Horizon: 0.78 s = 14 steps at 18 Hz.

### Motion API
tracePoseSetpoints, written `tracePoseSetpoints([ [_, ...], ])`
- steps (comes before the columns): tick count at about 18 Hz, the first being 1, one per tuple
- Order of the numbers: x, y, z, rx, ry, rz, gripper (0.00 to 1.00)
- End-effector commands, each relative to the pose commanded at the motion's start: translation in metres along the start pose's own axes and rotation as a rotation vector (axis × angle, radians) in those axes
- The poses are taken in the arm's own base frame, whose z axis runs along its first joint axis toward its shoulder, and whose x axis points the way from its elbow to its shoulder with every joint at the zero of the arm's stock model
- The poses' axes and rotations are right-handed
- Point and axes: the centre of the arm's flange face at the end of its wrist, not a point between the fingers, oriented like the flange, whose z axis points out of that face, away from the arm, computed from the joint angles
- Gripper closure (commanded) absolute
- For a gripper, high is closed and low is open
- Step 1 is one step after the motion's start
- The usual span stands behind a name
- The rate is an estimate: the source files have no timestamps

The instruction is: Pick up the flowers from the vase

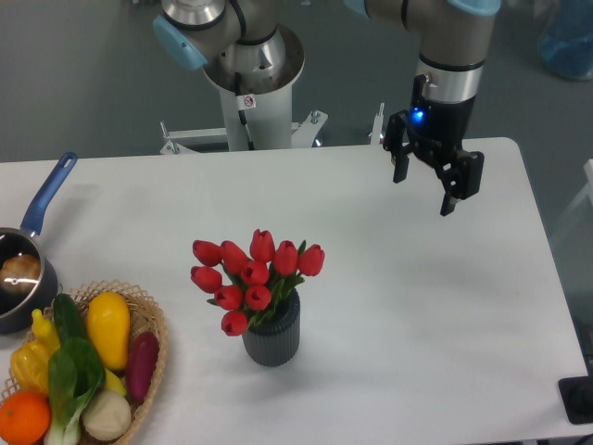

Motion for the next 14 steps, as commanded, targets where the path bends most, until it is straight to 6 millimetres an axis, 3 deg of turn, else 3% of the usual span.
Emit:
tracePoseSetpoints([
  [9, 0.0, -0.001, 0.0, 0.002, 0.0, -0.008, 0.0],
  [14, 0.007, 0.002, 0.017, 0.034, 0.031, -0.025, 0.0],
])
